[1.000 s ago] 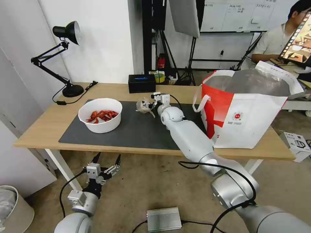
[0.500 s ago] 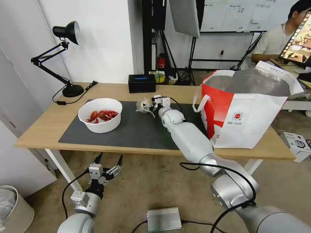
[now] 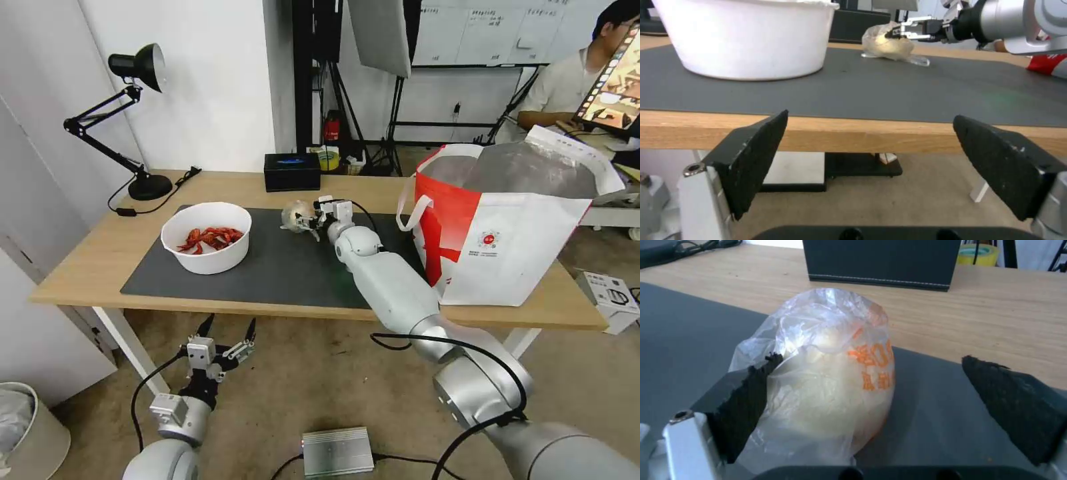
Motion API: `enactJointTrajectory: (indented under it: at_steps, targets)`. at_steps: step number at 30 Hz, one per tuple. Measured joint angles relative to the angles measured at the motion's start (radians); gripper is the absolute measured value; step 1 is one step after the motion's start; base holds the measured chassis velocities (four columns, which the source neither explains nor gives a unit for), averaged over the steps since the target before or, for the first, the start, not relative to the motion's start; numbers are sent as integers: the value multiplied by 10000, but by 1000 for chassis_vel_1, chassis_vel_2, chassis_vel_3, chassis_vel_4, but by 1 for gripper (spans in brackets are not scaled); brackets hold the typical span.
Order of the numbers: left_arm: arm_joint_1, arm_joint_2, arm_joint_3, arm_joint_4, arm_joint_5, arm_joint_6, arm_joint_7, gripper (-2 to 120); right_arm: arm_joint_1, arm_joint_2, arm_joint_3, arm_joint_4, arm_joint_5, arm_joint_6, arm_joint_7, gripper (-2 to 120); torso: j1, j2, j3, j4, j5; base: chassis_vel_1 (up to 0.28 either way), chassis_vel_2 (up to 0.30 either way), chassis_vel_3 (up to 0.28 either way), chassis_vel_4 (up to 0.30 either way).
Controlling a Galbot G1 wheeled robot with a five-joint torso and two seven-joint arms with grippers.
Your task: Pick up the trash from the table and place it into the takeout bag.
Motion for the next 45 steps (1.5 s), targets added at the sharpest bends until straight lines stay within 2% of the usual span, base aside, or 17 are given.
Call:
enactJointTrajectory:
  at_steps: [6,7,9,11,13,15,17,19,20,24,28,45]
  targets:
    - [20,-28,-17,-38,16,0,-6,100,-48,2,-11,0,-2,5,-43,80,0,0,0,0,0,0,0,0,0]
    - [39,-33,-30,-45,17,0,-7,100,-67,2,-15,5,-2,6,-50,72,0,0,0,0,0,0,0,0,0]
    - [58,-43,-44,-46,18,-7,-9,100,-75,2,-17,12,-4,7,-54,69,-1,0,0,0,0,0,0,0,0]
    - [91,-62,-52,-46,22,-35,-9,100,-81,2,-21,34,-7,8,-60,57,0,0,0,0,-1,0,0,0,0]
    - [100,-73,-53,-45,23,-41,-9,100,-82,2,-26,49,-8,8,-61,53,0,0,0,0,0,0,0,0,0]
    - [108,-89,-53,-44,27,-58,-9,100,-89,3,-38,67,-11,8,-70,43,-1,0,0,0,-2,0,0,0,0]
    - [107,-91,-53,-41,27,-61,-9,100,-99,2,-40,73,-11,9,-72,39,0,0,0,0,-2,0,0,0,0]
    - [101,-93,-52,-37,29,-63,-9,100,-131,2,-40,88,-11,10,-72,30,0,0,0,0,-2,0,0,0,0]
    - [101,-93,-52,-37,29,-63,-9,100,-131,2,-40,88,-11,10,-72,30,0,0,0,0,-2,0,0,0,0]
    - [94,-95,-49,-22,29,-64,-10,100,-171,1,-35,98,-18,13,-71,10,0,0,0,0,-2,0,0,0,0]
    - [98,-104,-43,-12,29,-71,-9,100,-197,-1,-21,111,-19,16,-71,0,0,0,0,0,-1,0,0,0,0]
    - [98,-7,-127,-2,-61,-89,-9,100,-706,-36,150,1159,-77,132,135,0,0,0,1,0,0,0,0,0,0]
